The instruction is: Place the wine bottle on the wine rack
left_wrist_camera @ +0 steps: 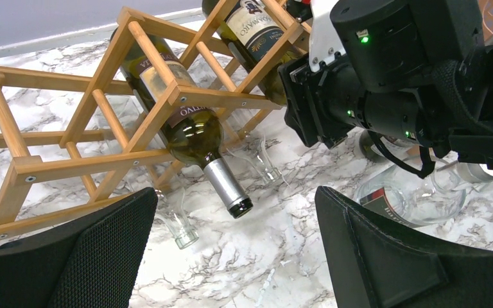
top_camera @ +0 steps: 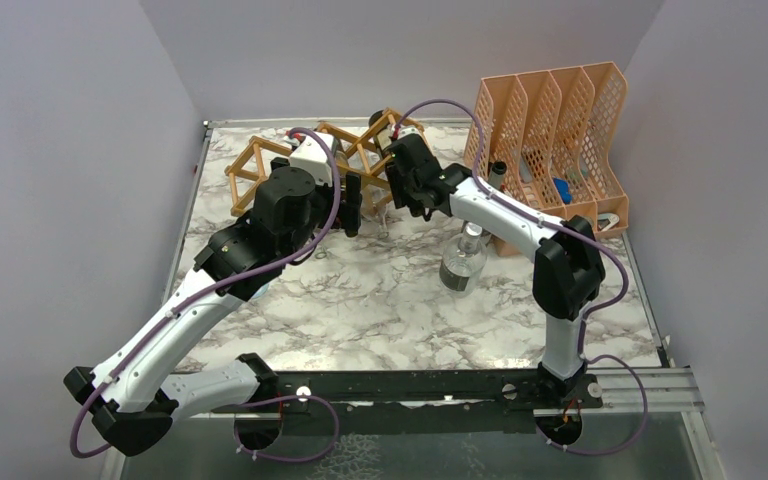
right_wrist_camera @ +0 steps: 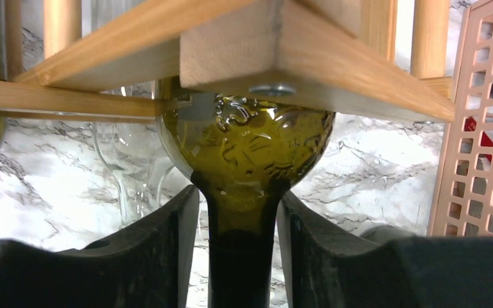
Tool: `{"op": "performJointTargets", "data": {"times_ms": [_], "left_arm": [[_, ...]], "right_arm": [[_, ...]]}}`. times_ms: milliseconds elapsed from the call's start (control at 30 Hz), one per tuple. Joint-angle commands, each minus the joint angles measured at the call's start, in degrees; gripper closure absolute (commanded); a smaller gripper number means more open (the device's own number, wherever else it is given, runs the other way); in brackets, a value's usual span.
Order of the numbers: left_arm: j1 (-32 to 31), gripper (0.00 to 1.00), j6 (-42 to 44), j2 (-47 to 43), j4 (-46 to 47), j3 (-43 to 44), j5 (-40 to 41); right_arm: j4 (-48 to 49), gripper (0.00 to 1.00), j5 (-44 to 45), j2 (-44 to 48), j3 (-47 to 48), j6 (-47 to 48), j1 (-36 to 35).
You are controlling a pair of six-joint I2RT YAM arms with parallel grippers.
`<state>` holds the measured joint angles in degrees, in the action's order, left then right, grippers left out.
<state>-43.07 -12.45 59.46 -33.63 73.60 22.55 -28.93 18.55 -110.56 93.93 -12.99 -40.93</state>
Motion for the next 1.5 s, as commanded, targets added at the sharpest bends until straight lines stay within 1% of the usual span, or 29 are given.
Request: {"op": "performJointTargets", "data": {"times_ms": [0,167,367,633,800,1000,1200,1333,1467], "left_arm": [[0.3,0.01,-0.3,-0.4,-0.7,1.8,0.0],[0.3,0.01,-0.2,-0.3,-0.7,1.9,0.0],[0.3,0.01,0.0,-0.5,-0.8,1.9,0.3],[0.3,0.01,0.7,-1.1,-0.9,1.9,0.3],[0.3,0.01,1.0,-1.7,-0.4,0.8,-1.0],[0.3,0.01,1.1,-3.0,2.1,-2.0,-3.7],[0.3,0.01,1.0,-3.7,5.4,-4.9,-7.3],[0.3,0.01,0.8,-3.8,6.9,-6.1,-9.0],[0.3,0.01,0.5,-4.3,8.4,-7.5,-10.7]], "right_arm": [[2.8,0.47,0.7,0.2,1.9,1.0,-0.3],[3.1,0.36,0.7,1.5,1.1,1.2,-0.4],[2.8,0.30,0.8,3.4,1.1,1.4,-0.4],[4.3,0.29,-2.6,11.4,-1.0,2.2,-0.4],[4.3,0.29,-3.8,21.1,-7.6,2.6,-0.4],[1.2,0.29,-0.3,34.5,-18.6,1.8,-0.4],[-3.9,0.29,4.1,45.0,-25.0,-0.3,-0.4],[-7.0,0.29,5.1,47.4,-27.4,-2.1,-0.4],[-8.9,0.29,3.6,46.9,-29.3,-3.7,-0.4]]}}
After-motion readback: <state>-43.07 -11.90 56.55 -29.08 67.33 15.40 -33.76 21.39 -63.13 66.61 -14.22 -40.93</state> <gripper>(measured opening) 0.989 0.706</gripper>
